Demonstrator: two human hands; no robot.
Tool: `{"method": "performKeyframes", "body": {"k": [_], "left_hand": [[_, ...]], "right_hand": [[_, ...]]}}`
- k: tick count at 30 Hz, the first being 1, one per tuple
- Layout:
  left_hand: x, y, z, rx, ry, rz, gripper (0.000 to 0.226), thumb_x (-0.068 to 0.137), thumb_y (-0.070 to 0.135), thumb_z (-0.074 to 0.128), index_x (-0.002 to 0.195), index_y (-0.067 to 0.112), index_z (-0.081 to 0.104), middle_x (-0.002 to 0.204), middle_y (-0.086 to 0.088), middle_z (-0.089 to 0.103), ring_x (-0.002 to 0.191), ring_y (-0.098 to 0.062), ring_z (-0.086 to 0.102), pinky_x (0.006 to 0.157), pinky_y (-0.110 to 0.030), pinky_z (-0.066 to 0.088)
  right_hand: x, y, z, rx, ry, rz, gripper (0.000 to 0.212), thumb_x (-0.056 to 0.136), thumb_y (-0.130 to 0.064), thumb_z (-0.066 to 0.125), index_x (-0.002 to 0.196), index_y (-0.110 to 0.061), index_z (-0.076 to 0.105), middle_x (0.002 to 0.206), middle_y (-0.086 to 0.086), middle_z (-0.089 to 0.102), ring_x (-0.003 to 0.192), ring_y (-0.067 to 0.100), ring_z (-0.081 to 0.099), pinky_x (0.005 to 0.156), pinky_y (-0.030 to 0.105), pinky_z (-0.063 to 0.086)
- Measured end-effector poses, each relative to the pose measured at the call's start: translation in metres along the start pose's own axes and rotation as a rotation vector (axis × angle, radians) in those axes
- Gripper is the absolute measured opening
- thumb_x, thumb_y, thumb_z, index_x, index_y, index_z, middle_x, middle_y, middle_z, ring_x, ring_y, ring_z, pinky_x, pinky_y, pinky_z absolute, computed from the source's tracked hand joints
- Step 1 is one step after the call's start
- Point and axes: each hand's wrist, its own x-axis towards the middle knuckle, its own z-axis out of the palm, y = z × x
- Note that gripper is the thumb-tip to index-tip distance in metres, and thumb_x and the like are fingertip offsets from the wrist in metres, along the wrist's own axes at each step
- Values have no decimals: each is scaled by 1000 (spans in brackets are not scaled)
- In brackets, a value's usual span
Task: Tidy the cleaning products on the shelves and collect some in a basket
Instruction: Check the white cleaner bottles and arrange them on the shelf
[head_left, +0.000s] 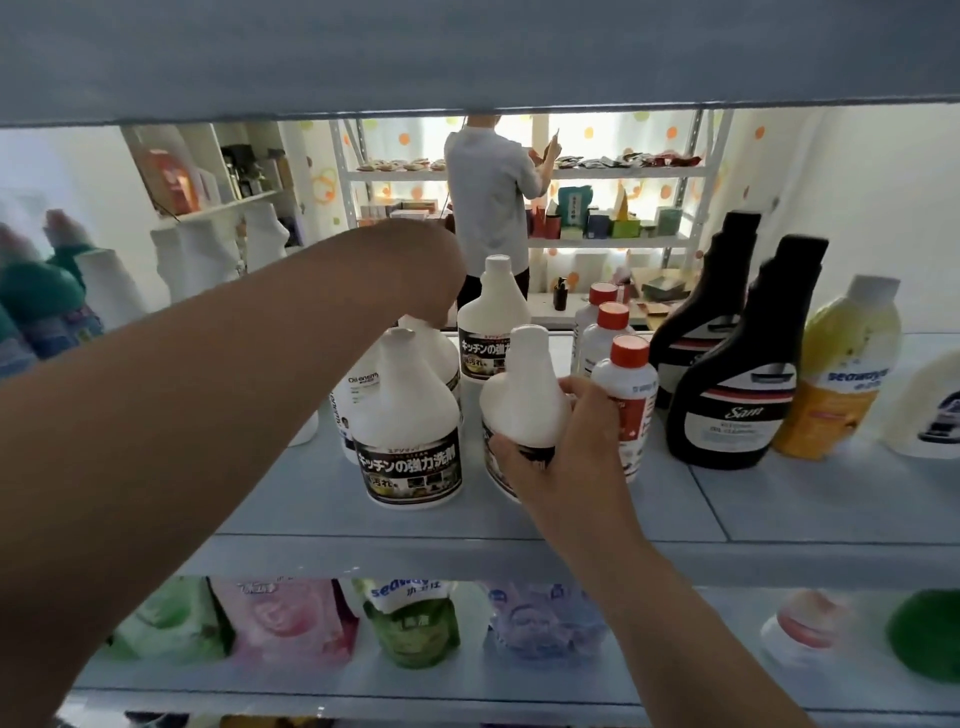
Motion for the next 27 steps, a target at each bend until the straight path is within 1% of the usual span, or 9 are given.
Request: {"method": "performKeyframes", "body": {"k": [5,7,12,14,16,19,23,25,27], "left_hand": [[25,-6,9,22,-123,19,33,97,17,68,130,19,68,126,-2,68,110,-22,64,100,-37,52],[39,-14,15,38,-222,11,30,94,19,73,124,20,72,119,-1,71,106,-21,69,96,-39,57],[57,-30,25,65,-212,125,40,90,17,76,128,30,70,122,3,69,107,-18,64,97,-37,54],[60,-33,27,49,-202,158,35,89,22,76,122,33,72,114,7,70,98,-13,63,87,-32,53],[62,-34,29,11,-196,173,25,89,30,74,113,34,74,97,12,72,85,-6,64,71,-25,47],[64,-28,33,-28,-184,128,14,91,41,69,99,29,72,74,12,74,66,1,66,61,-23,42],[69,-21,35,-38,-208,60,35,95,50,65,94,16,71,73,4,77,65,-5,71,65,-24,45],[70,-16,36,-59,-208,31,43,97,52,62,94,10,71,76,-1,78,73,-15,75,79,-29,52],[71,-9,38,-83,-198,-12,49,98,53,59,96,5,71,84,-5,80,81,-22,77,92,-35,52]], "right_hand": [[-1,-2,-7,-71,-41,-53,74,88,-40,79,145,-15,39,136,1,48,108,-4,34,88,19,40],[-1,-3,-9,-89,-52,-57,74,89,-40,78,147,-14,39,138,2,49,110,-6,31,92,19,37],[-1,-4,-12,-102,-73,-44,77,89,-39,78,149,-13,38,140,3,49,120,7,41,96,19,38],[-1,-4,-12,-108,-75,-45,76,89,-41,78,149,-14,38,140,3,51,122,12,45,97,23,43],[-2,-4,-14,-128,-85,-48,76,89,-45,77,148,-17,38,138,2,53,123,17,49,96,27,46],[-2,-5,-14,-161,-111,-65,77,88,-46,77,148,-17,38,135,1,55,123,19,48,96,24,39],[0,-7,-11,-167,-125,-64,80,90,-40,78,154,-18,35,143,3,43,128,16,43,101,20,35],[3,-8,-8,-169,-126,-58,81,91,-36,77,157,-18,32,146,4,39,129,15,41,100,17,32],[6,-8,-3,-177,-124,-61,81,94,-33,75,159,-16,29,149,5,39,132,16,39,101,19,31]]}}
